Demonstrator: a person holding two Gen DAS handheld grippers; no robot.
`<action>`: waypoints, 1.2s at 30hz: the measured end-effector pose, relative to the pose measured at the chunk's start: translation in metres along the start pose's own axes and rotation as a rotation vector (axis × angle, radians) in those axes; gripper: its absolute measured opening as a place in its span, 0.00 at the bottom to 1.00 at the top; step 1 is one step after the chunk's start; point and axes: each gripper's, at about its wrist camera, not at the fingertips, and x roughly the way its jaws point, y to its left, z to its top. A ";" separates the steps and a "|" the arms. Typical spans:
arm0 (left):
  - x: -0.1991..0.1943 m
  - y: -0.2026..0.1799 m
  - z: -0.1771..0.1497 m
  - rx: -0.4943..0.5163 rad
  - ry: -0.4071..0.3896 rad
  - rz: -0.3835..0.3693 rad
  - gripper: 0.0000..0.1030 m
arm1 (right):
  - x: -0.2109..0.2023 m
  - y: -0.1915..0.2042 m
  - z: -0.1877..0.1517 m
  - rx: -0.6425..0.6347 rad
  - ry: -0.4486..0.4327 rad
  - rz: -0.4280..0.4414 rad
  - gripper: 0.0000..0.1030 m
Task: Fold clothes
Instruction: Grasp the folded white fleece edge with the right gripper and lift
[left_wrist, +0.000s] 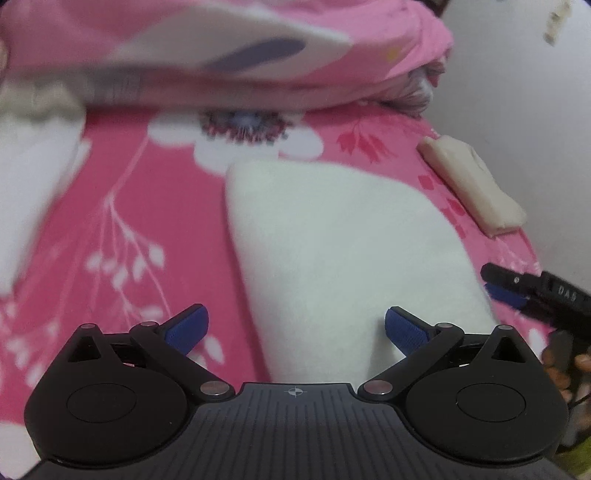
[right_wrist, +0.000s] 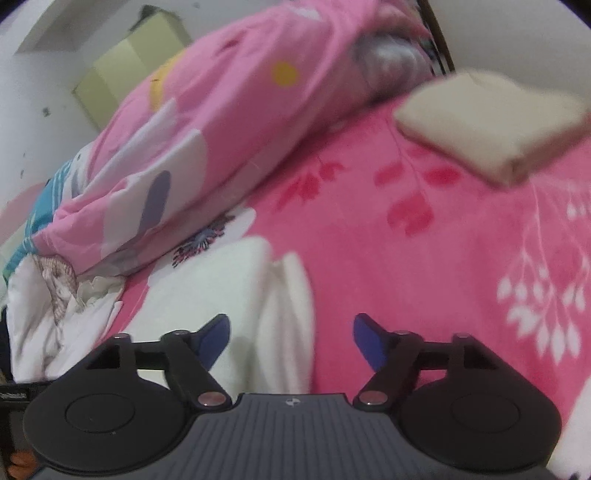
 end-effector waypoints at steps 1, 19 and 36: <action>0.001 0.003 0.000 -0.019 0.011 -0.014 1.00 | 0.002 -0.004 0.000 0.023 0.016 0.013 0.81; 0.027 0.017 -0.014 -0.070 0.089 -0.271 1.00 | 0.015 -0.032 -0.017 0.084 0.173 0.279 0.98; 0.053 0.018 0.003 -0.113 0.139 -0.329 1.00 | 0.105 -0.023 0.026 0.022 0.367 0.551 0.79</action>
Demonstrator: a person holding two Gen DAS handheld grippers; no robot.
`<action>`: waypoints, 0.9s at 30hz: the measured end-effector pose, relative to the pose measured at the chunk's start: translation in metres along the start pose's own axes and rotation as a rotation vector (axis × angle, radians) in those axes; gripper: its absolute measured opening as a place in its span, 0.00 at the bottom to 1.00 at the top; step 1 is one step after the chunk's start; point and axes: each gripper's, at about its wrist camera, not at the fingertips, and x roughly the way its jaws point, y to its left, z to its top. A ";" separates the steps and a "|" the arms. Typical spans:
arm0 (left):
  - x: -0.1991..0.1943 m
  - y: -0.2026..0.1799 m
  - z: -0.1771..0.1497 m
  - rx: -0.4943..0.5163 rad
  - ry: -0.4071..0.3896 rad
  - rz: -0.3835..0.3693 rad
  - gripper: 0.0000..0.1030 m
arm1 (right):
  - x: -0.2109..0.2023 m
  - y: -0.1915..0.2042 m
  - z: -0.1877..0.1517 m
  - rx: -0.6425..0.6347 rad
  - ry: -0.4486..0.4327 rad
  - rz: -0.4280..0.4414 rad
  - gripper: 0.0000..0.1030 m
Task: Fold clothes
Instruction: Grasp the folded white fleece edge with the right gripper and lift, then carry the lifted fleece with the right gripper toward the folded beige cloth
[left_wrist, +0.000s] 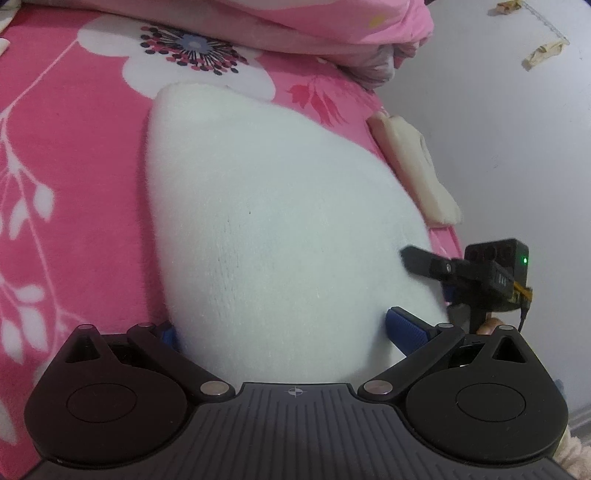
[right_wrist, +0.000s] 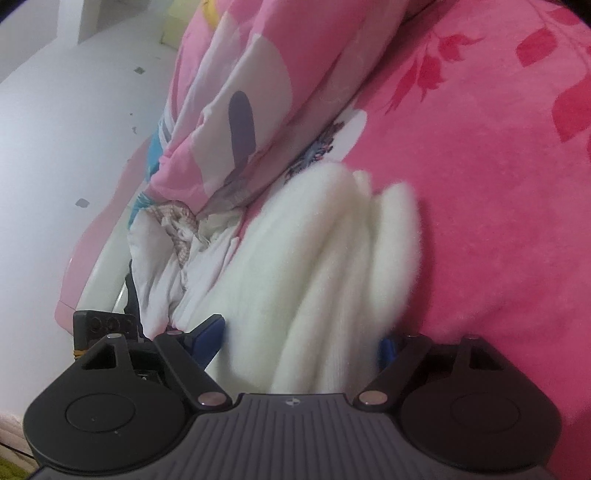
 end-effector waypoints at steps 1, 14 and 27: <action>-0.001 0.001 0.000 0.001 0.000 -0.008 1.00 | -0.003 0.001 -0.004 -0.007 0.000 0.001 0.79; 0.004 0.005 0.003 -0.015 -0.048 -0.043 1.00 | 0.010 0.000 0.001 -0.050 0.057 0.078 0.76; -0.017 -0.019 0.004 -0.021 -0.068 -0.083 0.99 | -0.005 0.061 -0.009 -0.172 0.004 -0.073 0.63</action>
